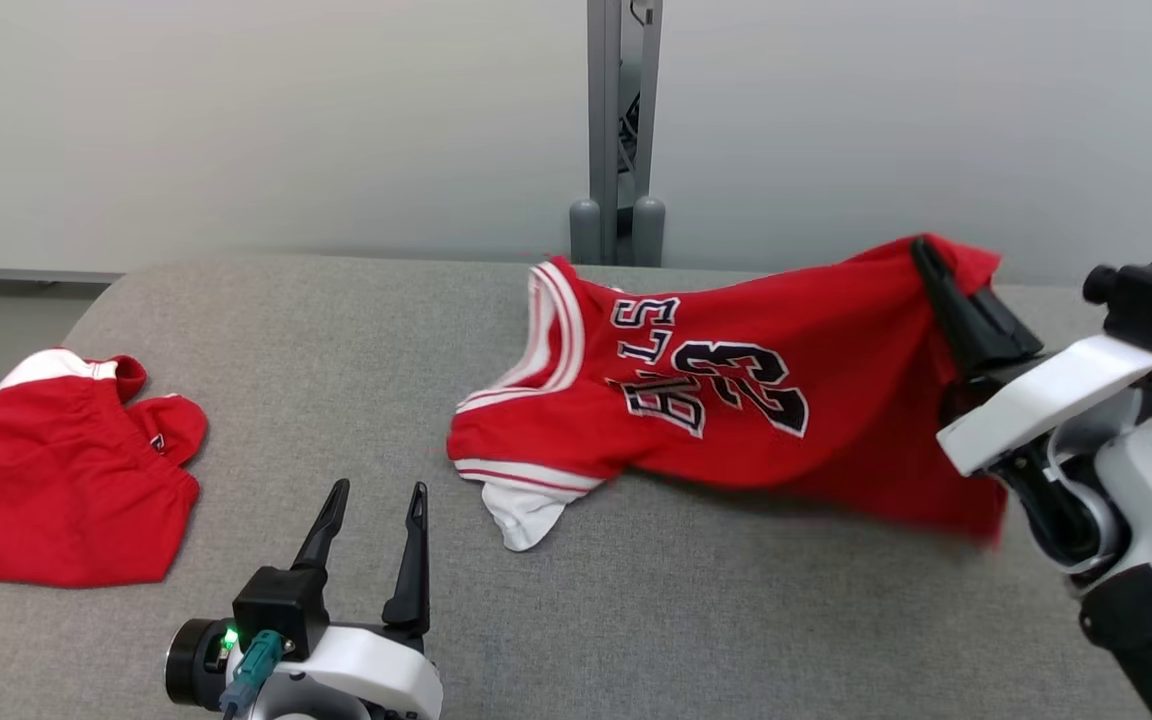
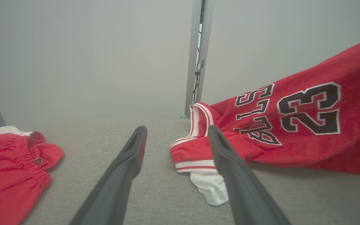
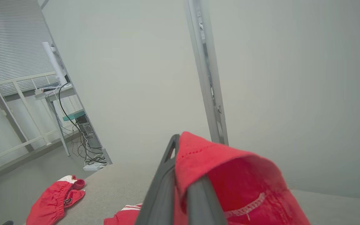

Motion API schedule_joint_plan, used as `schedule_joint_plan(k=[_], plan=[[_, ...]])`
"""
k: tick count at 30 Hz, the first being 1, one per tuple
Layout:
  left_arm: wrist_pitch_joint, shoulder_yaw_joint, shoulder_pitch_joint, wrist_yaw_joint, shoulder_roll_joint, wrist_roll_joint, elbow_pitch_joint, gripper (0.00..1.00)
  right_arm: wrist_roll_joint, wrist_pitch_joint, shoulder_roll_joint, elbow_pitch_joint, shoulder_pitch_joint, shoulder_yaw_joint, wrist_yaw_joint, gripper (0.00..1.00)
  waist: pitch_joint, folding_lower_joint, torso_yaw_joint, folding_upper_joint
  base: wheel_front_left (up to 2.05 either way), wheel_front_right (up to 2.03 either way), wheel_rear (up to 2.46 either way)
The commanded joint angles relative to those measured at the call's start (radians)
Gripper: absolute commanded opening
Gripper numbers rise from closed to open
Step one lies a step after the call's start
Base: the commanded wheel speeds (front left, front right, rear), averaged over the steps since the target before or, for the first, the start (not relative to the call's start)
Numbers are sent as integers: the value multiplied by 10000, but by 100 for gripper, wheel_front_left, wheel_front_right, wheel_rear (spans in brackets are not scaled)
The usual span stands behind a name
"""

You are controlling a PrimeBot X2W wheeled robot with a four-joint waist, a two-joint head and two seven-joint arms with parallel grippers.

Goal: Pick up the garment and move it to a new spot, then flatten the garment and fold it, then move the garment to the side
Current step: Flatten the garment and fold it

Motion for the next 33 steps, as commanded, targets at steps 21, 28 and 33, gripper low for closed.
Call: schedule_joint_plan(k=[21, 28, 33], plan=[[-12, -484, -1011, -87, 38, -34, -62, 100, -2666, 2020, -984, 3968, -2131, -3214, 1, 0, 1828, 0, 1125, 0, 0, 0, 0], [-12, -539, -1344, -137, 40, 23, -47, 100, -3100, 1740, -784, 6426, -3096, -3295, 1, 100, 2259, 0, 1199, 0, 0, 0, 0], [-12, -589, -1499, -135, 40, 72, 22, 100, -3296, 1528, -775, 7834, -3636, -3383, 1, 100, 2379, 0, 1126, 0, 0, 0, 0]])
